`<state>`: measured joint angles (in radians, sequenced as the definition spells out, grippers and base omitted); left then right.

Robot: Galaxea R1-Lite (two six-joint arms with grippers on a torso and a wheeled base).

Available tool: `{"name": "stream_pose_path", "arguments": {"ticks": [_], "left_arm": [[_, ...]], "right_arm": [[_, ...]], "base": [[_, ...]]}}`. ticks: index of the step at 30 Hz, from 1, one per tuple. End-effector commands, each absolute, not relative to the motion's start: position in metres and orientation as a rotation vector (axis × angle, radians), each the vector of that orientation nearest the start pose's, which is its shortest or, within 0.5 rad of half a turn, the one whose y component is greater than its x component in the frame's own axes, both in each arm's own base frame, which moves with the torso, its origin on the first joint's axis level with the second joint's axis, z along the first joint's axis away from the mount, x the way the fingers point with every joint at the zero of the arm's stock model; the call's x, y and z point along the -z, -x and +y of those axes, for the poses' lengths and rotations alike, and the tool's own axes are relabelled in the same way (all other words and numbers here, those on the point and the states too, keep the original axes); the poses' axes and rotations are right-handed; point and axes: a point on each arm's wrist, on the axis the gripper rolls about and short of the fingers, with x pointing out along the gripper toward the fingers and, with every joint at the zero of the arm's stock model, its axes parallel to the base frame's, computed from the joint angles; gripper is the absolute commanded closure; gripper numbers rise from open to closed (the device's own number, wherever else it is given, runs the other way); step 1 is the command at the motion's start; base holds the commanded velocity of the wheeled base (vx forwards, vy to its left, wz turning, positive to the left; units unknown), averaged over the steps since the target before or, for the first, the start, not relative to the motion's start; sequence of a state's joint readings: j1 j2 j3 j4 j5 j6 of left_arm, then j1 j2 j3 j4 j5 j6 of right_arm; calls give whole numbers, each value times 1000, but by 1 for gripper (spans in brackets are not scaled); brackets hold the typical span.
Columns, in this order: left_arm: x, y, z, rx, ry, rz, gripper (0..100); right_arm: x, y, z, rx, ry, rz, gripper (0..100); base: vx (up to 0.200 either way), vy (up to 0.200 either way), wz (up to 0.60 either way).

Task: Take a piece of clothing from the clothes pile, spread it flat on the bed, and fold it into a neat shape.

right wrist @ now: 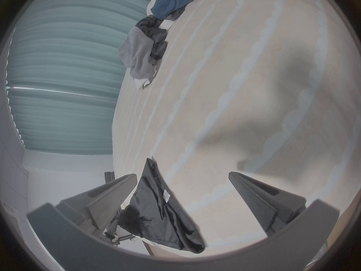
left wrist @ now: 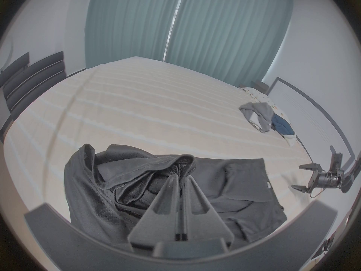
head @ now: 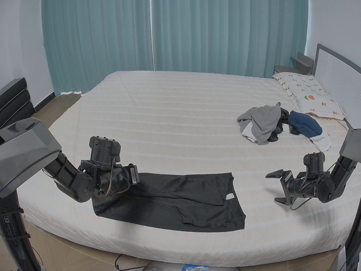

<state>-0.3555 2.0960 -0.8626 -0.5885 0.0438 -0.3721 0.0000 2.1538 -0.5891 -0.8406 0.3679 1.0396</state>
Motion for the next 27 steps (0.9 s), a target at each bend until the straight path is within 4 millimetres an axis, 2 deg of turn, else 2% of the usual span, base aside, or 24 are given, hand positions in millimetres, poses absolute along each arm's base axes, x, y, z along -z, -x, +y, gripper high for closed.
{"name": "stream_pose_path", "arguments": {"ticks": [1, 6, 8, 11, 20, 27], "left_arm": [[-65, -336, -144, 221, 211, 676, 100], [-68, -334, -167, 256, 220, 716, 100], [-68, -334, -167, 256, 220, 716, 100], [-74, -336, -182, 272, 227, 747, 100], [-55, -340, -208, 302, 198, 806, 100], [-32, -348, -222, 297, 185, 834, 100]], "right_arm": [[-8, -317, 8, 55, -1115, 844, 0], [-8, -317, 8, 55, -1115, 844, 0], [-8, -317, 8, 55, -1115, 844, 0], [-8, -317, 8, 55, -1115, 844, 0], [-8, -317, 8, 55, -1114, 845, 0], [-8, -317, 8, 55, -1114, 845, 0]], "base": [[0, -200, 0], [0, -200, 0], [0, -200, 0], [0, -200, 0], [0, -200, 0], [0, 0, 0]]}}
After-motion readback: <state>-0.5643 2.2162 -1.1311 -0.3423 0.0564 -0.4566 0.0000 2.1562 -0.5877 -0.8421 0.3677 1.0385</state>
